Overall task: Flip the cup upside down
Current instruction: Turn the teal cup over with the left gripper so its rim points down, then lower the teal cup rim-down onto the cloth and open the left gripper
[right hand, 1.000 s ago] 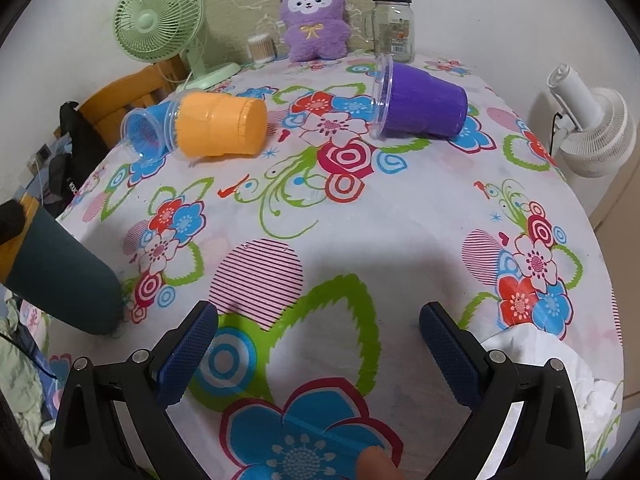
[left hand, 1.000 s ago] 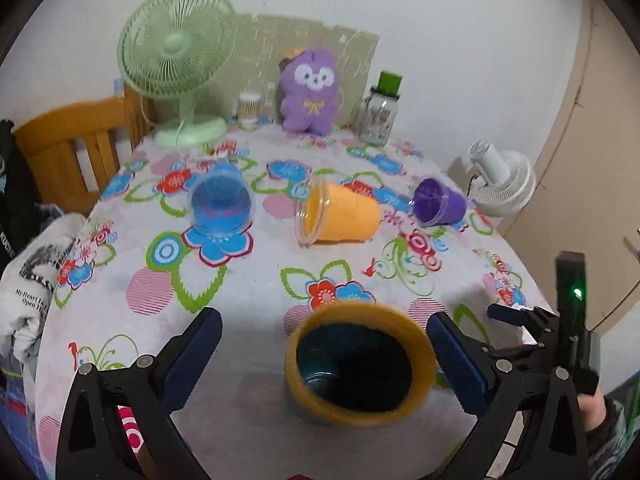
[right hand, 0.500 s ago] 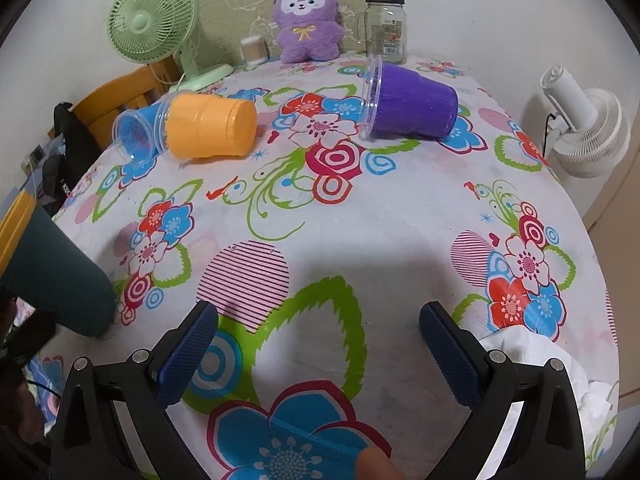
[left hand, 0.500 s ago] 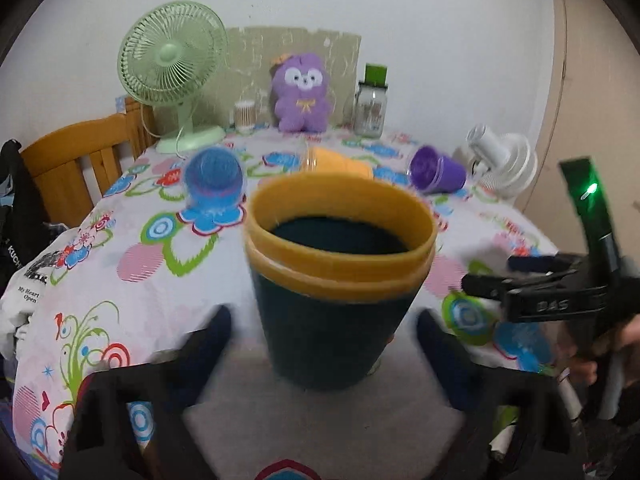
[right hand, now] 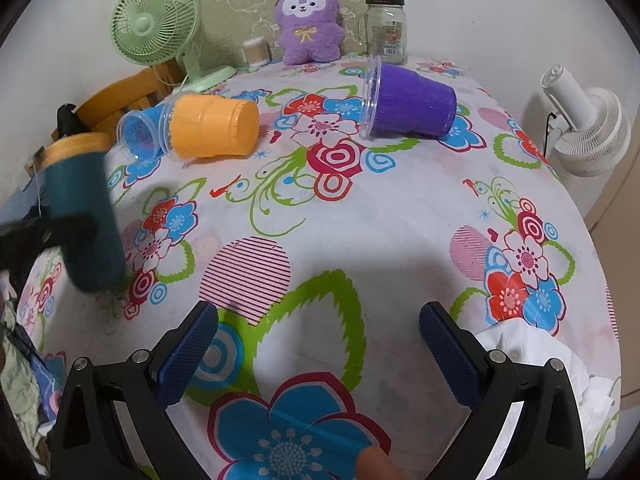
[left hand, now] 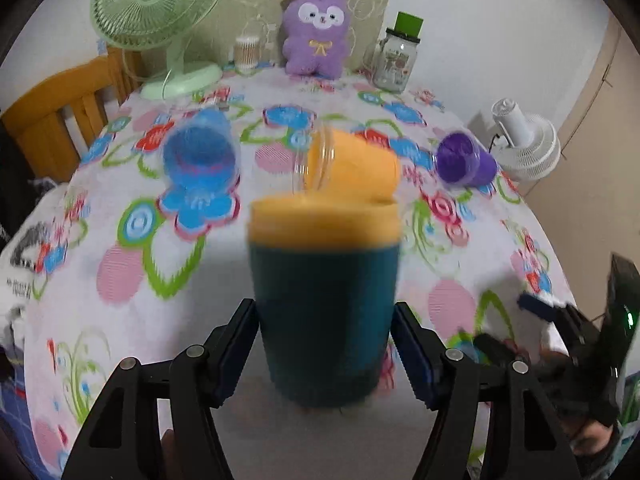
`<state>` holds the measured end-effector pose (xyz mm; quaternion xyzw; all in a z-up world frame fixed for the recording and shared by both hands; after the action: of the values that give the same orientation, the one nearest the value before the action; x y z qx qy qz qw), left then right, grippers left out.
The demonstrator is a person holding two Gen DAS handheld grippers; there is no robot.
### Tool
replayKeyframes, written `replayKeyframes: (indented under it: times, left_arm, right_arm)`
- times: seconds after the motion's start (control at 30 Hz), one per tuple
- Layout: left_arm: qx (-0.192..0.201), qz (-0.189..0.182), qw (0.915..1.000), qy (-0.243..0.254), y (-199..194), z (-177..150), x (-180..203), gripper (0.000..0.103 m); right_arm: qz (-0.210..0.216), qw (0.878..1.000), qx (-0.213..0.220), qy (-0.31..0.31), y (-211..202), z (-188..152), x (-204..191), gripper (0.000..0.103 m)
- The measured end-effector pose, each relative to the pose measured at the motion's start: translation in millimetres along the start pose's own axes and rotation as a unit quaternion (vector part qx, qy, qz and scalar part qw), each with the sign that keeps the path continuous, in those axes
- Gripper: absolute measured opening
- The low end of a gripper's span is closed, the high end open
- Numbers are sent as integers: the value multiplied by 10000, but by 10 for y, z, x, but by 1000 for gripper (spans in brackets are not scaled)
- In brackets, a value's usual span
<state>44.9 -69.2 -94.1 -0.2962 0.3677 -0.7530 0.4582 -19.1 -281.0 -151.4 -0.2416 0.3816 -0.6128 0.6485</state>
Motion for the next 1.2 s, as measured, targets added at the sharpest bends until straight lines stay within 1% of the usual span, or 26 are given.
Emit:
replayKeyframes:
  times: [0.03,0.07,0.2,0.3,0.4,0.47,0.5,0.53,0.57,0.7,0.87,1.03,1.2]
  left_arm:
    - [-18,10,10000,8,45,49,3,97]
    - [-48,30,10000,15,87,81,6,102]
    - [204,263,9994,85,100,90,15,103]
    - [361,234,9990,111,132,14,18,103]
    - [418,295,9986,166,216,-65,69,103]
    - [475,273,9983,192,262,-82,104,98]
    - [501,261,9982,199,290,-85,119,87]
    - [483,286,9983,177,308,-87,116,71]
    - [479,314,9983,137,319,-84,102,69]
    - [564,94,9983,-125,244,-60,9,68]
    - [724,208,9971,-68,1,-38,0,68]
    - [1059,220,9941,-21,-301,10,33,68]
    - [976,253,9949,18,-265,-6,43,68]
  right_arm:
    - [-4,10000,-1,-11,-2,-4,-2,102]
    - [-9,10000,-5,-23,-3,-6,-3,102]
    - [-7,10000,1,-50,-9,-10,20,102]
    - [-13,10000,24,-25,-7,1,44,102]
    - [15,10000,25,31,-10,14,64,102]
    - [32,10000,26,47,-12,18,71,102]
    - [27,10000,27,51,-13,20,77,102]
    - [20,10000,28,55,-15,19,82,102]
    - [14,10000,27,63,-16,19,88,102]
    - [14,9999,48,99,-26,12,113,102]
    - [-19,9999,56,101,-24,14,106,102]
    - [35,9999,45,97,-20,13,80,102]
    - [86,9999,71,45,-65,3,36,102]
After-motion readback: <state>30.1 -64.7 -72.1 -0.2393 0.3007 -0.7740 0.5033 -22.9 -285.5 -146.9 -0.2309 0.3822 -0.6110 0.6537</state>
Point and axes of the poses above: each gripper's, at about its wrist camera, not at the fingertips, and y roughly the way its jaws point, x to its right, z to its top, the point moved 1 cm from there along y, roughly the way its jaws point, and after that the axes turned 5 degrees about y, right-handed, at the moved point
